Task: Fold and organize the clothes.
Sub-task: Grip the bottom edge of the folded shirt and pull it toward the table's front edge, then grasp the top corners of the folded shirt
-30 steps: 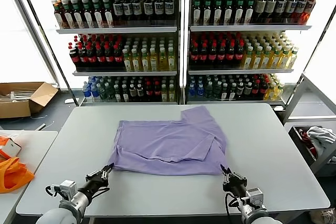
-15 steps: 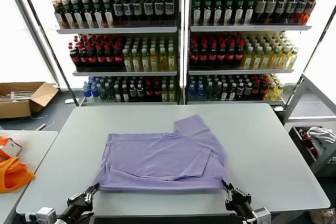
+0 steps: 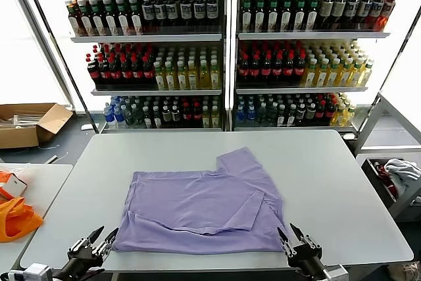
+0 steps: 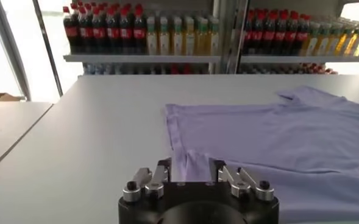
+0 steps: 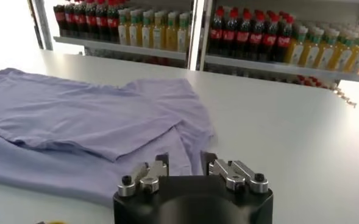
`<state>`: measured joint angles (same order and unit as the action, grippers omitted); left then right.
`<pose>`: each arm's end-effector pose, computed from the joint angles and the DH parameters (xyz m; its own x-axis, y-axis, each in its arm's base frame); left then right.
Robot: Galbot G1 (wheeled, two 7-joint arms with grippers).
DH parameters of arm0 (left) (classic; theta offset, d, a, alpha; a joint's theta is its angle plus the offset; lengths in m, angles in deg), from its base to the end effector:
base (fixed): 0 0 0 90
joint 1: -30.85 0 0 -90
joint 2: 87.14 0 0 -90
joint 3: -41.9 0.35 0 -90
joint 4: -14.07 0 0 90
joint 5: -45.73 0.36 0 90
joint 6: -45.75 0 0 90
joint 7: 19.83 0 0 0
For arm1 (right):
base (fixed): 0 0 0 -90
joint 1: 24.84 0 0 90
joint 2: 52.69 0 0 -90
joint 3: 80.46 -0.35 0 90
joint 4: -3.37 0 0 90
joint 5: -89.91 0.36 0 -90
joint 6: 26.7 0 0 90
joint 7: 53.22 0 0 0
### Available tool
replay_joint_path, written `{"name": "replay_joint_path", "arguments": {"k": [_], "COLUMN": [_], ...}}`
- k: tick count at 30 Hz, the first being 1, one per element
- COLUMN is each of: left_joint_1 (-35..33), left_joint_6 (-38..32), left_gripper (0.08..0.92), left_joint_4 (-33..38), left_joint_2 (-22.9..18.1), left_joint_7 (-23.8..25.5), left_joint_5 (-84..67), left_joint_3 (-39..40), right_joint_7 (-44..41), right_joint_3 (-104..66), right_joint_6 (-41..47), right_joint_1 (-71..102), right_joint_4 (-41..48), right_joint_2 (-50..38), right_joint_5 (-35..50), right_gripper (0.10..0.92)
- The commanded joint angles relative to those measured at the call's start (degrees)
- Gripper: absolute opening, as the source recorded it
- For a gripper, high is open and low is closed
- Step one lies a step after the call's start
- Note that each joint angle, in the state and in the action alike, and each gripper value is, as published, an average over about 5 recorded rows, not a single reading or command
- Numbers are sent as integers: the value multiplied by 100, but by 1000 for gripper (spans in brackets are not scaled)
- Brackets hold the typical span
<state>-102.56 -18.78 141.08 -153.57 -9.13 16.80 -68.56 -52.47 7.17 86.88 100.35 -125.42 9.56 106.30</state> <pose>0.1393 0.1454 -0.2447 -0.8753 0.1582 0.4569 0.1511 0.9871 -0.0524 0.1688 -0.0682 -0.2472 -0.9074 -0.1804 0.3797 -0.2471 0.9596 -0.1345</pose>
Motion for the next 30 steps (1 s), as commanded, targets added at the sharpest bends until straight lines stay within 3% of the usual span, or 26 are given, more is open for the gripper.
{"name": "replay_joint_path", "arguments": {"k": [1, 7, 10, 19, 30], "left_joint_1": [1393, 2585, 3152, 4442, 5413], "left_joint_6": [41, 28, 20, -6, -58], "left_gripper": [568, 741, 803, 823, 823], "left_joint_4": [-838, -1869, -2390, -3630, -4680], "left_joint_2": [1023, 1550, 1732, 1911, 1646], "left_joint_7": [228, 423, 525, 630, 690], "left_joint_5": [-141, -142, -161, -385, -359], "left_joint_3": [420, 1247, 1647, 2571, 3287], "right_joint_7": [-544, -1088, -1112, -1129, -1139], "right_joint_3": [-113, 1043, 1667, 2856, 3281], "right_joint_6": [377, 758, 905, 920, 842], "right_joint_1": [-1792, -3921, -4914, -6510, -7291], "right_joint_4": [636, 2254, 3123, 4899, 6431], "right_joint_2": [-753, -798, -549, 74, 711], "right_joint_5": [603, 1017, 1080, 1094, 893], "right_gripper": [646, 797, 819, 823, 823]}}
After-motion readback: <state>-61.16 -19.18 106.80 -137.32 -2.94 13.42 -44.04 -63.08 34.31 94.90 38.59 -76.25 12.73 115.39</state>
